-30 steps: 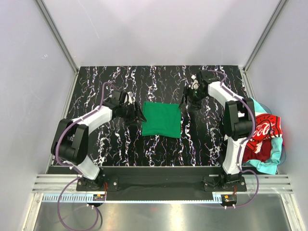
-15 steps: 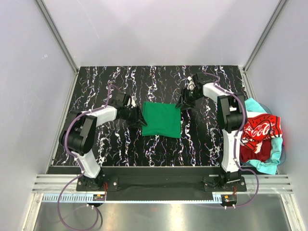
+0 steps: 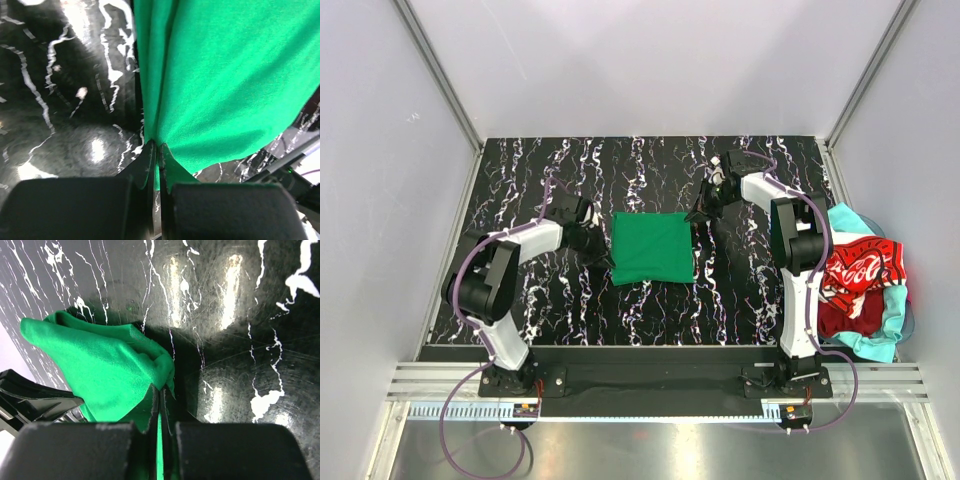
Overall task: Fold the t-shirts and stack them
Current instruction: Fold the tshirt
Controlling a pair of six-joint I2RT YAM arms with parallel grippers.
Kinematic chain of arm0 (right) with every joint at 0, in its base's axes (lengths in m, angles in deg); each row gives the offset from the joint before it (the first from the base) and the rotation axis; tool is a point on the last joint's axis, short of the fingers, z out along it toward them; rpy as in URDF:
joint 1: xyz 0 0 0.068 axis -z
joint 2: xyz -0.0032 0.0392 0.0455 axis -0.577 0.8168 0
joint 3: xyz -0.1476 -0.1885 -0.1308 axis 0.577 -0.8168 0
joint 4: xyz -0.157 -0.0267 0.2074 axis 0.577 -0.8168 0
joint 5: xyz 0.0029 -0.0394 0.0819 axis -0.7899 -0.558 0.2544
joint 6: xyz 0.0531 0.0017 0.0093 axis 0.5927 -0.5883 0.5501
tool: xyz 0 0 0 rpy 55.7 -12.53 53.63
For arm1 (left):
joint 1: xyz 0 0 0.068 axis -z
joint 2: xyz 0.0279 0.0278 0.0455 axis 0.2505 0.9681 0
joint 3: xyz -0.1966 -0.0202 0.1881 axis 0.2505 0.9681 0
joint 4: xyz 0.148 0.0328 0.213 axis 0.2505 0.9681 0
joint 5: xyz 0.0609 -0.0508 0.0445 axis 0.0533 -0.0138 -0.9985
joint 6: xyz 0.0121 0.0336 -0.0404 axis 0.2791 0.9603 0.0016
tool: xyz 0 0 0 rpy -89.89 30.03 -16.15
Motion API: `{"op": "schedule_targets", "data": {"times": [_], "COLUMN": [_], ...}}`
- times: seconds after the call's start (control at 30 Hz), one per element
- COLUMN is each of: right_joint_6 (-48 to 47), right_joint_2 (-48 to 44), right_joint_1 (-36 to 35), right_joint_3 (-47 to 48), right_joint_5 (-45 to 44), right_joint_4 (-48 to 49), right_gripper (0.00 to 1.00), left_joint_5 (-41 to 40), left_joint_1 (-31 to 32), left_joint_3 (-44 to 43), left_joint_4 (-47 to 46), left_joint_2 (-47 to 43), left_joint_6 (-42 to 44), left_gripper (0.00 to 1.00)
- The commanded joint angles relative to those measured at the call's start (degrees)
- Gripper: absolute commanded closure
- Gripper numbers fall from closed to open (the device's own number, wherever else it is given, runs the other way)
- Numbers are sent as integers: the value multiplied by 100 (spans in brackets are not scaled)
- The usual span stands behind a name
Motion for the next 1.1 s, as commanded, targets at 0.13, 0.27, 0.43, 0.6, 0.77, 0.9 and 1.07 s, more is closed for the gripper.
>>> {"op": "schedule_targets", "data": {"times": [0.13, 0.27, 0.43, 0.6, 0.77, 0.9, 1.07], "right_joint_6": [-8, -202, -149, -18, 71, 62, 141], "right_joint_2": [-434, -443, -295, -74, 57, 101, 181], "right_joint_1": [21, 21, 65, 83, 83, 92, 92], "right_joint_3": [-228, -150, 113, 316, 466, 475, 413], "right_joint_5": [-137, -146, -42, 178, 276, 293, 337], "right_joint_4": [155, 93, 85, 128, 137, 128, 181], "right_gripper": [70, 53, 46, 45, 46, 48, 51], "left_joint_5": [-419, -620, -735, -779, -814, -1069, -1008], "left_joint_1": [-4, -30, -232, -294, -285, -268, -233], "left_joint_3": [-167, -841, -1932, -2987, -3673, -3727, -3587], "left_joint_4": [402, 401, 226, 164, 383, 533, 445], "left_joint_2": [-446, -526, 123, 1185, 1829, 1970, 2040], "left_joint_6": [302, 469, 539, 715, 549, 522, 470], "left_gripper": [50, 42, 36, 35, 39, 40, 43]}}
